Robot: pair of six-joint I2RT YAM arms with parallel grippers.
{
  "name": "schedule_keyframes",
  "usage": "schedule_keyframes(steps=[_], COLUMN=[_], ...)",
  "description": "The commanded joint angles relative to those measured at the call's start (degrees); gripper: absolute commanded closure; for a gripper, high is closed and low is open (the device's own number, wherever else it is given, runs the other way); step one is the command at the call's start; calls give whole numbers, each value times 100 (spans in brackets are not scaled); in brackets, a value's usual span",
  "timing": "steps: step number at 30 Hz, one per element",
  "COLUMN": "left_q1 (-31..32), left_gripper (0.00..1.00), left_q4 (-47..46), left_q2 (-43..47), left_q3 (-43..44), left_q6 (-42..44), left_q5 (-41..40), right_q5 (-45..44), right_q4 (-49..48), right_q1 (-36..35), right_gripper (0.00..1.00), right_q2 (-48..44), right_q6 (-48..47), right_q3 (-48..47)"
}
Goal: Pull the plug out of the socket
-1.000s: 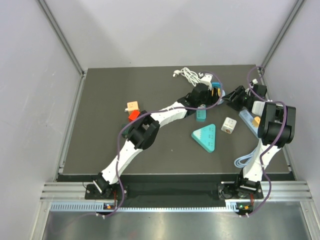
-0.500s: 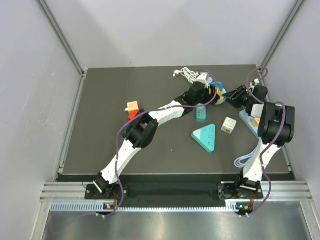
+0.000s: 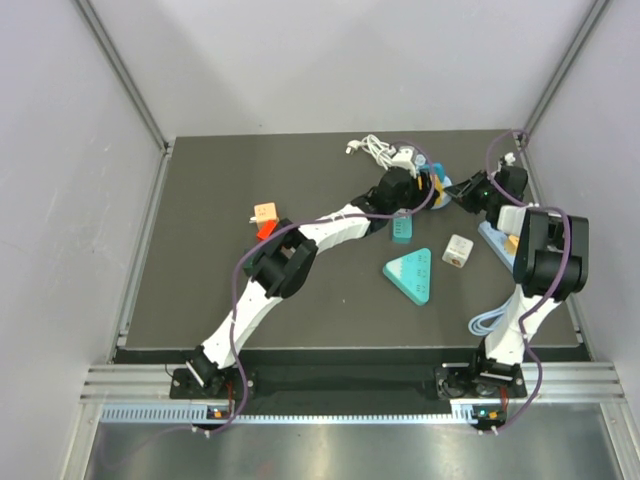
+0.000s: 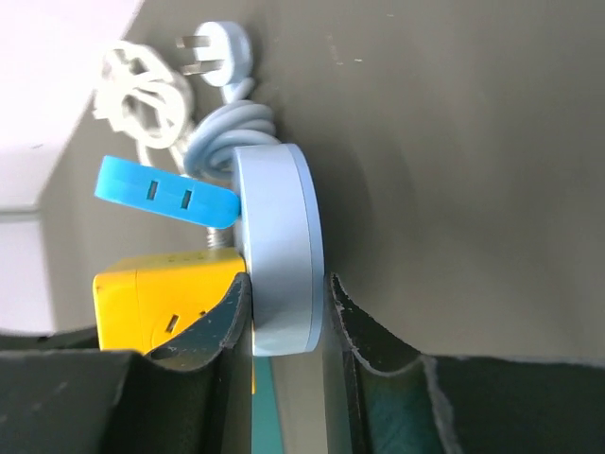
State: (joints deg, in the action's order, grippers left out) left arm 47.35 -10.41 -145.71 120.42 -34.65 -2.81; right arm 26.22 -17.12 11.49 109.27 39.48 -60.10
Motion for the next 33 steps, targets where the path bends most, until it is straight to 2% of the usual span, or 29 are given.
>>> schedule_keyframes(steps=[1,3,9,10,11,14,16,20,24,29,33], left_q1=[274,353,327,284,222,-77,-112,-51,-16,230,529], left_gripper=[100,100,100,100,100,100,100,100,100,100,100], left_q4=[-357,-225,-215,-328,-486,-1024,-963,-682,-821,-295,275], left_q2=[720,649,649,666,684,623,684,1061,1369,1045,931], left_q3=[525,807,790,773,659,465,456,114,-203,666,938], left_q6=[870,1154,557,365,-272,-1417,-1448,-983,-649,871,2180], left_q5=[-615,-537,-212,-133,24,518,457,-193,-282,771,546], right_q5=[-1839,-2015,-2375,-2384,-2402,-2289,-2462,-2587,-2578,-2464,-2376], right_q4=[1290,1378,1695,1695,1695,1520,1580,1695,1686,1677,1677], right_q1=[-59,-59,-94,-85,-103,-120,-147,-147,-147,-138,-147], right_gripper=[100,100,100,100,100,100,100,100,100,100,100], right_q2=[-82,-99,-99,-99,-108,-213,-283,-284,-249,-231,-214], right_q6=[-697,-653,-600,-600,-609,-565,-573,-556,-547,-530,-512], right_q3=[-177,-187,-301,-301,-292,-135,-116,-187,-160,-169,-169])
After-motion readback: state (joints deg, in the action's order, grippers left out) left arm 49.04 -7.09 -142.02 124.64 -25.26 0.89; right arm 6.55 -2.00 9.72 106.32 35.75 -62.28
